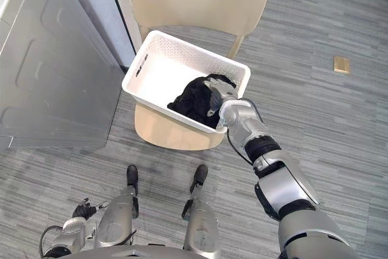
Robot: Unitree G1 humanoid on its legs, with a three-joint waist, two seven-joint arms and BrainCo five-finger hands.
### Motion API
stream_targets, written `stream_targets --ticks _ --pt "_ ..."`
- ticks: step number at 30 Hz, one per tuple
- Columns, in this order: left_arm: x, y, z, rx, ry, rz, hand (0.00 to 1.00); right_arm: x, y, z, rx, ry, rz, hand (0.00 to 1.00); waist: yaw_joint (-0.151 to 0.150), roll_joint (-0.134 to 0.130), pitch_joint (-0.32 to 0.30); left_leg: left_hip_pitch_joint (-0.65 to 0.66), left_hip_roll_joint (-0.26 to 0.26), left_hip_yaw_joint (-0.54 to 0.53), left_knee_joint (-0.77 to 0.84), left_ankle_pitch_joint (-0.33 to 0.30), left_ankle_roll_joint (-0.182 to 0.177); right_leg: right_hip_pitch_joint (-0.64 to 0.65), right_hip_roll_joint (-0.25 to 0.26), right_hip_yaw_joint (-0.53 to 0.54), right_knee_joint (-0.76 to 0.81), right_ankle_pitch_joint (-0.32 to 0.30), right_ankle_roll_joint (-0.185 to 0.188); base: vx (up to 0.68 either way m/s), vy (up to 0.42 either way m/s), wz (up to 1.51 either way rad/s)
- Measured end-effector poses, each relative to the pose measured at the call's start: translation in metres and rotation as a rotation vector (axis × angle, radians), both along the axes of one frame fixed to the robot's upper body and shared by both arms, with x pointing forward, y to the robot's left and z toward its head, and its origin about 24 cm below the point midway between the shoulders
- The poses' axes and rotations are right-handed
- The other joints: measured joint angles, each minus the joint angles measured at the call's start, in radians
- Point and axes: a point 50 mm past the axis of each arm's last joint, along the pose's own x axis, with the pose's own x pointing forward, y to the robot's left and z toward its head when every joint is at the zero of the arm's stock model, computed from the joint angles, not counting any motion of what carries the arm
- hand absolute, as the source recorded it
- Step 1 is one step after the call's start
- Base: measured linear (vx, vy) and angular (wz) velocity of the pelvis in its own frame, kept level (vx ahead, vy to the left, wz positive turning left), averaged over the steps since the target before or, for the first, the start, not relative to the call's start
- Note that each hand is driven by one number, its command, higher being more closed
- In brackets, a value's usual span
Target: Pick up the laundry basket with both hands and put the clothes into the washing machine.
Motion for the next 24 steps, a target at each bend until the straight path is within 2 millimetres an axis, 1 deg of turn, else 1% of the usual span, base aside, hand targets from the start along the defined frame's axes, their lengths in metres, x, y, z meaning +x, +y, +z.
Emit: stream_targets --ticks 1,5,7,8,9,10,11,13,14,16,18,20,21,24 --pt "0.002 -0.001 0.001 -0.004 -0.008 -0.002 0.00 0.001 -0.003 0.003 -0.006 -0.003 -0.015 0.00 0.000 0.007 0.011 -0.004 0.000 0.000 0.000 0.000 0.000 -0.004 0.000 0.000 0.000 0.001 -0.001 0.00 0.000 0.00" --pt "0.006 -0.003 0.002 -0.017 -0.022 0.005 0.00 0.006 -0.013 0.007 -0.048 0.002 -0.061 0.00 0.000 0.020 0.023 -0.038 -0.001 -0.002 0.005 0.001 0.000 -0.038 0.000 0.002 0.000 0.007 -0.007 0.02 0.005 -0.01" --pt "0.011 -0.006 0.003 -0.023 -0.034 -0.005 0.00 0.009 -0.018 0.013 -0.062 -0.003 -0.086 0.00 0.000 0.034 0.045 -0.045 -0.001 -0.007 0.008 0.001 0.000 -0.041 -0.001 0.001 0.000 0.008 -0.006 0.02 0.005 0.01" --pt "0.013 -0.007 0.004 -0.024 -0.037 -0.010 0.00 0.010 -0.019 0.015 -0.067 -0.004 -0.092 0.00 0.000 0.037 0.049 -0.047 -0.001 -0.008 0.009 0.001 0.000 -0.042 -0.001 0.000 0.000 0.009 -0.006 0.02 0.008 0.04" --pt "0.015 -0.008 0.005 -0.026 -0.043 -0.019 0.00 0.012 -0.021 0.019 -0.072 -0.009 -0.102 0.00 0.001 0.043 0.055 -0.051 -0.001 -0.011 0.010 0.001 0.000 -0.044 -0.001 -0.001 0.000 0.009 -0.006 0.02 0.006 0.03" --pt "0.016 -0.009 0.005 -0.028 -0.047 -0.019 0.00 0.013 -0.022 0.021 -0.073 -0.012 -0.107 0.00 0.001 0.045 0.056 -0.054 -0.001 -0.012 0.010 0.001 0.000 -0.047 -0.001 -0.001 0.000 0.009 -0.006 0.02 0.009 0.05" --pt "0.019 -0.009 0.007 -0.026 -0.060 -0.031 0.00 0.015 -0.023 0.031 -0.077 -0.036 -0.114 0.00 0.002 0.046 0.056 -0.078 -0.001 -0.020 0.017 0.001 0.000 -0.066 -0.001 -0.003 0.000 0.010 -0.005 0.02 0.007 0.04" --pt "0.021 -0.009 0.008 -0.025 -0.070 -0.034 0.00 0.017 -0.025 0.036 -0.088 -0.047 -0.123 0.00 0.003 0.048 0.057 -0.093 -0.001 -0.023 0.020 0.003 0.000 -0.078 -0.001 -0.005 0.000 0.014 -0.006 0.01 0.013 0.06" --pt "0.024 -0.012 0.010 -0.027 -0.079 -0.044 0.00 0.018 -0.029 0.040 -0.115 -0.056 -0.144 0.00 0.005 0.060 0.066 -0.103 -0.001 -0.030 0.027 0.003 0.000 -0.079 -0.001 -0.012 0.000 0.014 -0.007 0.01 0.017 0.08" --pt "0.025 -0.013 0.010 -0.027 -0.083 -0.055 0.00 0.019 -0.030 0.041 -0.124 -0.068 -0.149 0.00 0.009 0.066 0.070 -0.108 -0.001 -0.032 0.031 0.003 0.000 -0.080 -0.001 -0.013 0.000 0.014 -0.007 0.01 0.011 0.07" --pt "0.029 -0.014 0.012 -0.023 -0.093 -0.055 0.00 0.021 -0.029 0.050 -0.128 -0.091 -0.154 0.00 0.009 0.075 0.075 -0.130 -0.001 -0.037 0.035 0.005 0.000 -0.098 -0.001 -0.016 0.000 0.018 -0.007 0.00 0.011 0.04" --pt "0.031 -0.015 0.013 -0.023 -0.103 -0.052 0.00 0.023 -0.031 0.056 -0.128 -0.101 -0.166 0.00 0.009 0.077 0.079 -0.143 -0.001 -0.039 0.034 0.010 0.001 -0.110 -0.001 -0.018 0.000 0.021 -0.008 0.00 0.004 0.03" --pt "0.033 -0.016 0.014 -0.027 -0.112 -0.049 0.00 0.023 -0.032 0.059 -0.130 -0.110 -0.171 0.00 0.009 0.083 0.087 -0.147 -0.001 -0.045 0.035 0.013 0.000 -0.110 -0.001 -0.023 0.000 0.021 -0.008 0.01 0.010 0.09" --pt "0.034 -0.018 0.015 -0.034 -0.121 -0.045 0.00 0.023 -0.034 0.059 -0.131 -0.117 -0.183 0.00 0.019 0.086 0.089 -0.152 -0.001 -0.049 0.034 0.014 0.000 -0.113 -0.001 -0.025 0.000 0.021 -0.008 0.01 0.007 0.04"
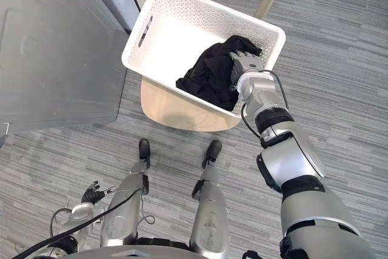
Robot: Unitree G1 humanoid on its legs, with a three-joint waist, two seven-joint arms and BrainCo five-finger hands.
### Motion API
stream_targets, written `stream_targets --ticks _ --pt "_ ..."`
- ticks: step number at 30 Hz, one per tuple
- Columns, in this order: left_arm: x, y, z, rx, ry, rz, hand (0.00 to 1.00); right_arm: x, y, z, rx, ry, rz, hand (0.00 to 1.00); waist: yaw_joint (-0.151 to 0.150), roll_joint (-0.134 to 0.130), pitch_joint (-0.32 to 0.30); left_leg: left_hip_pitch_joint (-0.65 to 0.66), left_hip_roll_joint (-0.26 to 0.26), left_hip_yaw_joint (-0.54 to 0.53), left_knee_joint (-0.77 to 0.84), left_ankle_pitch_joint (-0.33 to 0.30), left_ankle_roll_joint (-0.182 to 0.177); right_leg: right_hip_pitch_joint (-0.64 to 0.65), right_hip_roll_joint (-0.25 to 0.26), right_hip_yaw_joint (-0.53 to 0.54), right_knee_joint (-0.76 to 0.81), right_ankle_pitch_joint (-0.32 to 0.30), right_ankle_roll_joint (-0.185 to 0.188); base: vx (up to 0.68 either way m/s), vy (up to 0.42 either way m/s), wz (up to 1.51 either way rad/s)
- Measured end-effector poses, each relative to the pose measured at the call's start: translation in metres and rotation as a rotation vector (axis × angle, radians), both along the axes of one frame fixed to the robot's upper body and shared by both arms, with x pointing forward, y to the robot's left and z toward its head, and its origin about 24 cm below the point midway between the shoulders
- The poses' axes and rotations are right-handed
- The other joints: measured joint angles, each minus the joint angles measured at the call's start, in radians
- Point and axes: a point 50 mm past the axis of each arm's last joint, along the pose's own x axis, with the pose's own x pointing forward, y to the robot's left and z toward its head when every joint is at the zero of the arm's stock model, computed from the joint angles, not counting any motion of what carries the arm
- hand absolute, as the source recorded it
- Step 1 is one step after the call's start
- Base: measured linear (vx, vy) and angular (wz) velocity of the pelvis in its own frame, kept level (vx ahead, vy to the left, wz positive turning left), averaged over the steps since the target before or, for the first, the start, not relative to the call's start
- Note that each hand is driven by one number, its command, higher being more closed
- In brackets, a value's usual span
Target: Pick up the laundry basket with both hands and put the clothes into the washing machine.
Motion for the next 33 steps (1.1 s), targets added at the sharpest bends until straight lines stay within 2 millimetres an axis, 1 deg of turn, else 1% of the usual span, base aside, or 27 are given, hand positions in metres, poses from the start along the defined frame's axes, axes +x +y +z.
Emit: stream_targets --ticks 3,7,11,12,17,19,23,29,33 --pt "0.002 -0.001 0.001 -0.003 -0.008 0.000 0.00 0.000 -0.002 0.001 -0.001 -0.008 -0.011 0.00 0.008 0.000 0.000 -0.008 0.000 -0.005 0.000 0.002 -0.001 -0.006 0.000 -0.004 0.000 0.000 0.000 0.01 0.008 0.03" --pt "0.007 -0.001 0.004 0.003 -0.023 -0.003 0.00 0.003 -0.001 0.015 -0.001 -0.049 -0.024 0.00 0.012 0.000 0.005 -0.033 0.000 -0.010 -0.002 0.014 -0.001 -0.028 0.000 -0.008 0.000 0.007 -0.004 0.00 0.006 0.02" --pt "0.010 -0.002 0.005 0.010 -0.030 -0.007 0.00 0.004 0.000 0.016 -0.001 -0.050 -0.026 0.00 0.013 0.000 0.005 -0.039 0.000 -0.025 -0.003 0.019 -0.002 -0.025 0.001 -0.022 0.000 0.008 -0.004 -0.01 0.014 0.08" --pt "0.010 -0.002 0.005 0.008 -0.031 -0.006 0.00 0.004 0.000 0.015 -0.001 -0.049 -0.027 1.00 0.013 0.000 0.005 -0.041 0.000 -0.027 -0.003 0.020 -0.002 -0.025 0.001 -0.024 0.000 0.008 -0.004 -0.01 0.012 0.10" --pt "0.012 -0.003 0.006 -0.009 -0.038 0.011 0.00 0.003 -0.004 0.012 -0.001 -0.039 -0.044 1.00 0.023 0.000 0.005 -0.044 0.000 -0.032 -0.009 0.028 -0.002 -0.027 0.001 -0.028 0.000 0.009 -0.006 -0.01 0.005 0.03" --pt "0.015 -0.004 0.008 -0.014 -0.046 0.010 0.00 0.003 -0.006 0.012 -0.001 -0.035 -0.052 1.00 0.028 -0.001 0.006 -0.041 0.000 -0.035 -0.031 0.044 -0.003 -0.030 0.002 -0.033 0.000 0.010 -0.007 -0.02 0.005 0.06" --pt "0.017 -0.005 0.008 -0.014 -0.050 0.004 0.00 0.003 -0.006 0.012 -0.001 -0.033 -0.053 1.00 0.034 -0.001 0.006 -0.039 0.000 -0.036 -0.038 0.048 -0.004 -0.030 0.002 -0.035 0.000 0.011 -0.008 0.00 0.002 0.01" --pt "0.019 -0.005 0.009 -0.013 -0.054 0.001 0.00 0.005 0.003 0.008 0.010 -0.025 -0.044 1.00 0.031 -0.003 0.007 -0.029 0.000 -0.035 -0.060 0.062 -0.004 -0.031 0.002 -0.034 0.000 0.012 -0.009 0.00 0.000 0.00" --pt "0.021 -0.006 0.010 -0.010 -0.059 -0.006 0.00 0.005 0.003 0.006 0.011 -0.023 -0.047 1.00 0.034 -0.004 0.008 -0.020 0.000 -0.034 -0.071 0.069 -0.004 -0.028 0.002 -0.034 0.000 0.014 -0.009 0.00 0.000 0.00"
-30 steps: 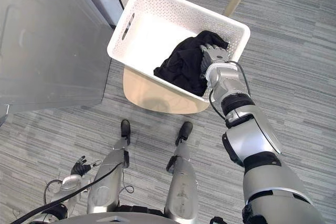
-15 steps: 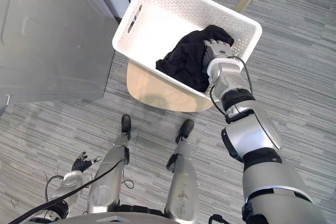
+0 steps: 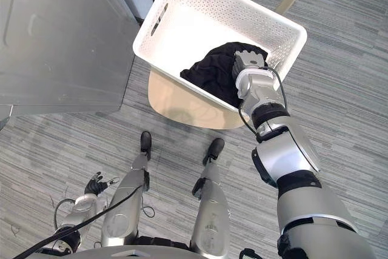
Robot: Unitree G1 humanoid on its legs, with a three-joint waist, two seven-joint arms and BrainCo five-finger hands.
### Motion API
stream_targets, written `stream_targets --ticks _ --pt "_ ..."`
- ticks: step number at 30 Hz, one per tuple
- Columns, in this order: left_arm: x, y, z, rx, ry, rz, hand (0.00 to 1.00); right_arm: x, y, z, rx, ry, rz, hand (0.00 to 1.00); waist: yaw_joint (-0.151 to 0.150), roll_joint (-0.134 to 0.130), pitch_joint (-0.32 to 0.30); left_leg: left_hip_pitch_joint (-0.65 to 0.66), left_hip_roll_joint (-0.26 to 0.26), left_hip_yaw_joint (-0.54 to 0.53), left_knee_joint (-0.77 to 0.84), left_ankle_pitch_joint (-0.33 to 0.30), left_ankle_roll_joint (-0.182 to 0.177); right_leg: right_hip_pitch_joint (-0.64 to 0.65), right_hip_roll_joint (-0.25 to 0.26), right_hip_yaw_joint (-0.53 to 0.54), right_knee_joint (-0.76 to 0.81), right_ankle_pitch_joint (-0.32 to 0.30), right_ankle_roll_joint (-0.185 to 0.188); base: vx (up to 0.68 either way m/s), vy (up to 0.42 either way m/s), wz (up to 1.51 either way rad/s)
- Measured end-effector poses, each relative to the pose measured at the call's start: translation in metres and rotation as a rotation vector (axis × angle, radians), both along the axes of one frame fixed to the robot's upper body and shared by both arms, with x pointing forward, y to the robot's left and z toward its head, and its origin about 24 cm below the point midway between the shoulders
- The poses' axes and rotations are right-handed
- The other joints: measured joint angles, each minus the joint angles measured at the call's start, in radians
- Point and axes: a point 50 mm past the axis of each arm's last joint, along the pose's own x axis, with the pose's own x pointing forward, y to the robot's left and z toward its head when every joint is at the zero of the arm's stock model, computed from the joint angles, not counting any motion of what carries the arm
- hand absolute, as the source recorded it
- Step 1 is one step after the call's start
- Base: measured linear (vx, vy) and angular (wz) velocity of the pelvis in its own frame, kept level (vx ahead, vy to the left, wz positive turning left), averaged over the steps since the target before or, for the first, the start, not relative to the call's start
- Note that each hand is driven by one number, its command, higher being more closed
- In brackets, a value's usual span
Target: Pick up the laundry basket with both hands and put the clothes into the washing machine.
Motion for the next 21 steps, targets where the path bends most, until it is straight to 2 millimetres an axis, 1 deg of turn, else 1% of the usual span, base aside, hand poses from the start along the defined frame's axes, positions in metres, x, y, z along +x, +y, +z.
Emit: stream_targets --ticks 7,8,9,10,12,13,14,15,16,17,18,19,20,21 --pt "0.001 -0.001 0.001 -0.001 -0.004 -0.001 0.00 0.000 0.001 -0.003 0.011 0.004 0.001 1.00 -0.002 0.000 0.000 0.003 0.000 0.000 -0.001 0.004 0.001 0.002 0.000 0.000 0.000 0.003 0.000 0.00 0.004 0.00" --pt "0.002 -0.001 0.001 -0.001 -0.004 -0.001 0.00 0.000 0.001 -0.004 0.043 0.000 -0.001 1.00 -0.002 0.000 0.000 0.004 0.000 0.000 -0.001 0.004 0.001 0.003 0.000 0.000 0.000 0.003 0.000 0.00 0.000 0.00" --pt "0.002 -0.001 0.001 -0.001 -0.004 -0.001 0.00 -0.001 -0.001 -0.005 0.144 -0.018 -0.014 1.00 -0.002 0.000 0.000 0.005 0.000 0.000 -0.001 0.005 0.001 0.004 0.000 0.000 0.000 0.004 0.000 0.00 0.000 0.00" --pt "0.002 -0.001 0.001 -0.001 -0.004 -0.001 0.00 -0.001 -0.001 -0.007 0.187 -0.028 -0.020 1.00 -0.003 -0.001 0.000 0.007 0.000 0.000 -0.002 0.005 0.001 0.005 0.000 0.000 0.000 0.004 0.000 0.00 0.000 0.00" --pt "0.002 -0.001 0.001 -0.002 -0.003 0.000 0.00 -0.002 -0.003 -0.011 0.368 -0.060 -0.042 1.00 -0.005 -0.001 0.001 0.014 0.000 0.001 -0.003 0.005 0.001 0.013 0.000 0.001 0.000 0.004 0.000 0.00 0.000 0.00" --pt "0.001 -0.001 0.001 -0.005 -0.003 0.006 0.00 -0.004 -0.004 -0.018 0.543 -0.083 -0.066 1.00 -0.005 -0.003 0.002 0.031 0.000 0.005 -0.007 0.005 0.001 0.025 0.000 0.004 0.000 0.004 0.000 -0.01 0.016 -0.03" --pt "0.001 -0.001 0.001 -0.008 -0.004 0.012 0.00 -0.005 -0.003 -0.021 0.622 -0.097 -0.075 1.00 -0.006 -0.004 0.002 0.039 0.001 0.005 -0.010 0.005 0.001 0.031 0.000 0.004 0.000 0.003 0.000 -0.01 0.020 -0.05" --pt "0.002 0.000 0.001 -0.015 -0.006 0.024 0.00 -0.006 -0.001 -0.026 0.791 -0.131 -0.083 1.00 -0.008 -0.007 0.004 0.050 0.001 0.008 -0.014 0.005 0.001 0.039 0.000 0.008 0.000 0.003 0.000 -0.01 0.020 -0.08" --pt "0.002 0.001 0.001 -0.026 -0.010 0.042 0.00 -0.008 0.003 -0.028 0.995 -0.176 -0.086 1.00 -0.010 -0.014 0.007 0.060 0.001 0.015 -0.018 0.006 0.001 0.042 0.000 0.014 0.000 0.003 0.000 -0.01 0.018 -0.08" --pt "0.002 0.001 0.001 -0.032 -0.012 0.053 0.00 -0.009 0.004 -0.030 1.107 -0.198 -0.088 1.00 -0.013 -0.015 0.008 0.062 0.001 0.016 -0.018 0.006 0.001 0.043 0.000 0.015 0.000 0.003 0.000 -0.02 0.019 -0.06" --pt "0.002 0.001 0.001 -0.044 -0.014 0.070 0.00 -0.012 0.008 -0.037 1.307 -0.229 -0.093 1.00 -0.020 -0.017 0.010 0.068 0.001 0.017 -0.019 0.007 0.001 0.049 0.000 0.015 0.000 0.004 0.000 0.00 0.000 0.00" --pt "0.002 0.001 0.001 -0.052 -0.015 0.082 0.00 -0.014 0.012 -0.042 1.393 -0.235 -0.096 1.00 -0.021 -0.019 0.010 0.075 0.002 0.020 -0.021 0.007 0.001 0.053 0.000 0.017 0.000 0.004 0.000 -0.01 0.019 -0.04" --pt "0.001 0.000 0.001 -0.069 -0.015 0.102 0.00 -0.018 0.019 -0.052 1.565 -0.253 -0.092 1.00 -0.023 -0.020 0.011 0.088 0.002 0.026 -0.023 0.006 0.001 0.064 0.000 0.021 0.000 0.003 0.001 0.00 0.015 -0.11" --pt "0.000 -0.002 0.000 -0.083 -0.010 0.116 0.00 -0.022 0.027 -0.060 1.701 -0.254 -0.078 1.00 -0.025 -0.022 0.011 0.107 0.002 0.033 -0.029 0.006 0.001 0.073 0.000 0.030 0.000 0.003 0.001 0.00 0.014 -0.13"
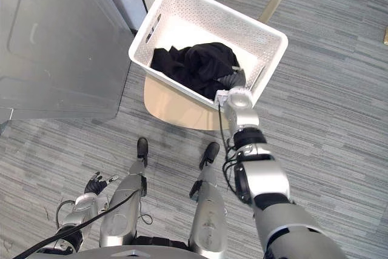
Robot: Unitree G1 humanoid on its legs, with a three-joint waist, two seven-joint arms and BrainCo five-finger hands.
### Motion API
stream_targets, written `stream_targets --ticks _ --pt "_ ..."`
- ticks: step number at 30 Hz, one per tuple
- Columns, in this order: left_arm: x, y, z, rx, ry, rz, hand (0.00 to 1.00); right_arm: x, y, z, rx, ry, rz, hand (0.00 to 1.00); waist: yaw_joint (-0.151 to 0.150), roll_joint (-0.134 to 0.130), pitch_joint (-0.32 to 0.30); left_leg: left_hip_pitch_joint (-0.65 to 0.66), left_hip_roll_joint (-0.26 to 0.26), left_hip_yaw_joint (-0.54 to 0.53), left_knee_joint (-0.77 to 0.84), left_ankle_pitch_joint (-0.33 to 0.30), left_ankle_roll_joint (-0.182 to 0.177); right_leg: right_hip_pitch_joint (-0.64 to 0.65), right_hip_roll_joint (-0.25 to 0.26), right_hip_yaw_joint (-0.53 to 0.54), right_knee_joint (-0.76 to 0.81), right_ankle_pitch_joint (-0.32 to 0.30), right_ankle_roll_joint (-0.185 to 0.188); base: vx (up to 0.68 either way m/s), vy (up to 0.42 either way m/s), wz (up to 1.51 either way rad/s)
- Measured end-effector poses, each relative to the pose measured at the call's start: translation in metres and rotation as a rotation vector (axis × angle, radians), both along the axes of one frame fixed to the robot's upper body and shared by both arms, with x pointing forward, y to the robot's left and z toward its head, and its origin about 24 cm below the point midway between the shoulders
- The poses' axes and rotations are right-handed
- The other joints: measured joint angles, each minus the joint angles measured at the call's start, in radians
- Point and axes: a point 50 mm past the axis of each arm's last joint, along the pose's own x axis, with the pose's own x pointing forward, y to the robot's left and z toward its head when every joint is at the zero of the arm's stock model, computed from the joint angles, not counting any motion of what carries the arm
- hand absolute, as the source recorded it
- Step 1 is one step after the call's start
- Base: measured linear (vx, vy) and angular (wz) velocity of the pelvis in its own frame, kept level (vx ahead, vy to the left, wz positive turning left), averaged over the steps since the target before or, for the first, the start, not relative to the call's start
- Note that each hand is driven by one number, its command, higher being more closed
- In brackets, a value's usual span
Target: Pick up the laundry basket with both hands and put the clothes into the washing machine.
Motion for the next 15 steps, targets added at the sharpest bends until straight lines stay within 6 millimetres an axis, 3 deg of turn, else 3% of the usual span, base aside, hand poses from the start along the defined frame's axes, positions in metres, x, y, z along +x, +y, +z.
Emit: stream_targets --ticks 5,8,12,15 --pt "-0.006 -0.003 -0.005 -0.048 0.034 0.059 0.00 -0.022 0.026 -0.011 0.267 -0.119 0.077 1.00 -0.018 -0.016 -0.008 0.051 0.001 0.015 -0.008 -0.003 0.001 0.040 0.000 0.012 0.000 -0.005 0.006 0.01 0.010 -0.07" --pt "-0.016 0.003 -0.009 -0.047 0.061 0.091 0.00 -0.037 0.036 -0.017 0.301 -0.154 0.130 1.00 -0.033 -0.053 -0.035 0.085 0.001 0.027 -0.019 -0.010 0.007 0.060 0.000 0.024 0.000 -0.016 0.020 0.01 0.009 -0.10" --pt "-0.034 0.008 -0.017 -0.023 0.127 0.085 0.00 -0.066 0.037 -0.038 0.351 -0.161 0.145 1.00 -0.050 -0.092 -0.131 0.137 -0.002 0.034 -0.027 -0.021 -0.001 0.106 -0.002 0.028 -0.001 -0.029 0.033 0.05 0.022 -0.02" --pt "-0.047 0.007 -0.022 -0.029 0.158 0.092 0.00 -0.082 0.033 -0.047 0.363 -0.157 0.136 1.00 -0.054 -0.096 -0.219 0.179 -0.002 0.045 -0.026 -0.041 -0.002 0.142 -0.003 0.032 -0.001 -0.046 0.041 0.07 0.026 -0.05"
